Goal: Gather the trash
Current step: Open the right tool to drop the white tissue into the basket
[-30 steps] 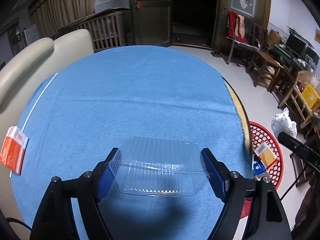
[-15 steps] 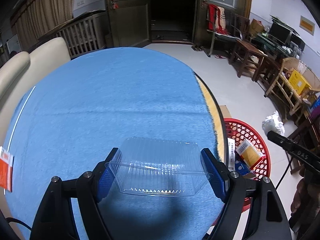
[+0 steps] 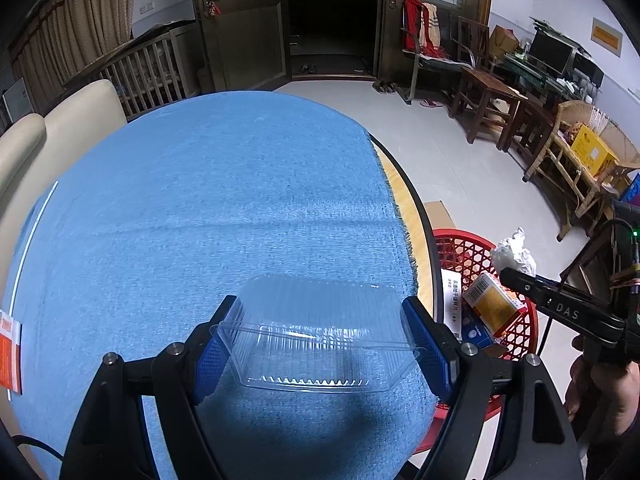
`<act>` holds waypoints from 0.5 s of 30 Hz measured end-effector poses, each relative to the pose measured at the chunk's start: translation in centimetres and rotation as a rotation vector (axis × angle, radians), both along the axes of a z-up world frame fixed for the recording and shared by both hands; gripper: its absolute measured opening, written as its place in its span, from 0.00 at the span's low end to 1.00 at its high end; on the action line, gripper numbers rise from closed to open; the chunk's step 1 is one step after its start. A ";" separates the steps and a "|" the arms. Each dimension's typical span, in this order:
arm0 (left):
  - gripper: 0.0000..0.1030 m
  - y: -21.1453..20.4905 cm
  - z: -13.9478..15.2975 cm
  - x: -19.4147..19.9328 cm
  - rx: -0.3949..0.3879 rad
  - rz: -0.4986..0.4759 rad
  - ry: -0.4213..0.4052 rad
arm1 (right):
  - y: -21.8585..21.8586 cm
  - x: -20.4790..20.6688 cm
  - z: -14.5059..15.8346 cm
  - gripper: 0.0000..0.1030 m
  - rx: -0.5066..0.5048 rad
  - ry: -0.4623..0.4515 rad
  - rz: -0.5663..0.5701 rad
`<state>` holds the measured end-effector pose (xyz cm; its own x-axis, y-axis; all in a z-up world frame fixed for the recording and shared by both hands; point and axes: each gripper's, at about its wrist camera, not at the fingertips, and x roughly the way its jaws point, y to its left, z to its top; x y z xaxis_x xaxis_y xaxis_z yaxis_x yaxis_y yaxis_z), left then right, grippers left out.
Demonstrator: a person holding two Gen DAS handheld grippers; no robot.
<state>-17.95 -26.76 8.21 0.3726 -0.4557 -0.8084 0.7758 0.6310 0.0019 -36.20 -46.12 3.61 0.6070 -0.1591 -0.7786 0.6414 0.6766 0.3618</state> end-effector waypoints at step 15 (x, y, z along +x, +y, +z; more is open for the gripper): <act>0.79 -1.8 -0.7 -0.2 0.013 -0.025 0.018 | -1.0 1.2 -1.8 0.38 0.029 0.042 -0.004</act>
